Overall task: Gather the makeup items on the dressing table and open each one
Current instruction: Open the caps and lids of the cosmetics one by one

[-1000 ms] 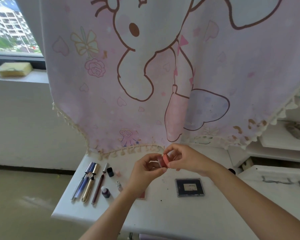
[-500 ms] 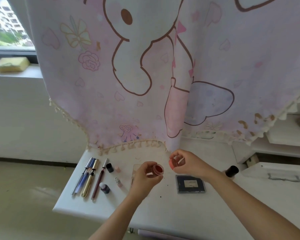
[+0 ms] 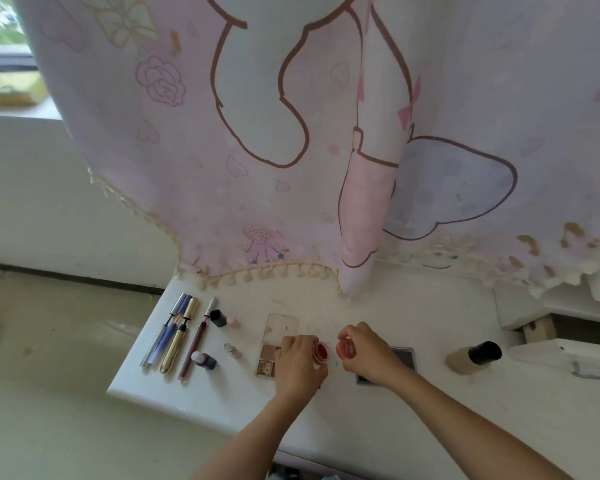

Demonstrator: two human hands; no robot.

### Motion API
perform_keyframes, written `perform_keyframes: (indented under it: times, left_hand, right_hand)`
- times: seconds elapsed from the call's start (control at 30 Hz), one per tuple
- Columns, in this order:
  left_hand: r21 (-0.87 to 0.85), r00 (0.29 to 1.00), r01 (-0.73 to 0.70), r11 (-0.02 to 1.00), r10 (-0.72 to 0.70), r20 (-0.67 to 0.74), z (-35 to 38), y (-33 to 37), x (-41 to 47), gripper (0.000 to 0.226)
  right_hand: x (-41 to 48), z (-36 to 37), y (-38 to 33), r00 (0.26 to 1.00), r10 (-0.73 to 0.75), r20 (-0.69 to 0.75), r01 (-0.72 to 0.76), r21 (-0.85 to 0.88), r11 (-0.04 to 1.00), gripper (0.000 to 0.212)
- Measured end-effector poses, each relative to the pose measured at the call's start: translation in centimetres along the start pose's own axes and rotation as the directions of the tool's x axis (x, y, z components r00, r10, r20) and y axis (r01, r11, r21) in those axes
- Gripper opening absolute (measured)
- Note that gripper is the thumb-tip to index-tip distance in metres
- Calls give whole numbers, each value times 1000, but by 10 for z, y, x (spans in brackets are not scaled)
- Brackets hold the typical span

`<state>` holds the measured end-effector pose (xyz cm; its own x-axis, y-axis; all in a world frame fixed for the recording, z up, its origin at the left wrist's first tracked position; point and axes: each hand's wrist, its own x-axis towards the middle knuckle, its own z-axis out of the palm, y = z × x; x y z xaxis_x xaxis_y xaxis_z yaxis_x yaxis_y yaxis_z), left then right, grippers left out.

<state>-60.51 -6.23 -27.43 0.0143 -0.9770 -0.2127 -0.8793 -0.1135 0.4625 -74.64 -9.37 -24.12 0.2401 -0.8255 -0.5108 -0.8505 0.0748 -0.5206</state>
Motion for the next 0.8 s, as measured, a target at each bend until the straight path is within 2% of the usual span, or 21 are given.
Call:
perform_keyframes:
  times: [0.2,0.3,0.37,0.47,0.6,0.8]
  left_hand:
    - [228,994,-50,972,71,-88,12,-9,7,48]
    - [238,990,-51,970,80,-115,21,-17,5,44]
    - [256,988,-58,965,92,-125,22,-18,4,33]
    - [262,988,-77,962,108,-106,20,-17,3,27]
    - [272,991,-104,957,123,-54,17,-17,2,42]
    - [255,974,-154,955,190,-123,5,-26,-4,70]
  right_hand:
    - [14,10,8,997,-75,31,78,-133,988,45]
    - [20,14,8,992,-129,18,129,-227,965,46]
    - [23,17,6,986,-164,6,158,-301,940,46]
    - [26,20,4,982,-190,-2,175,-374,911,38]
    - [26,23,4,983,-181,-14,161,-390,906,41]
    - [10,10,15,989,-135,-61,107,-336,936,58]
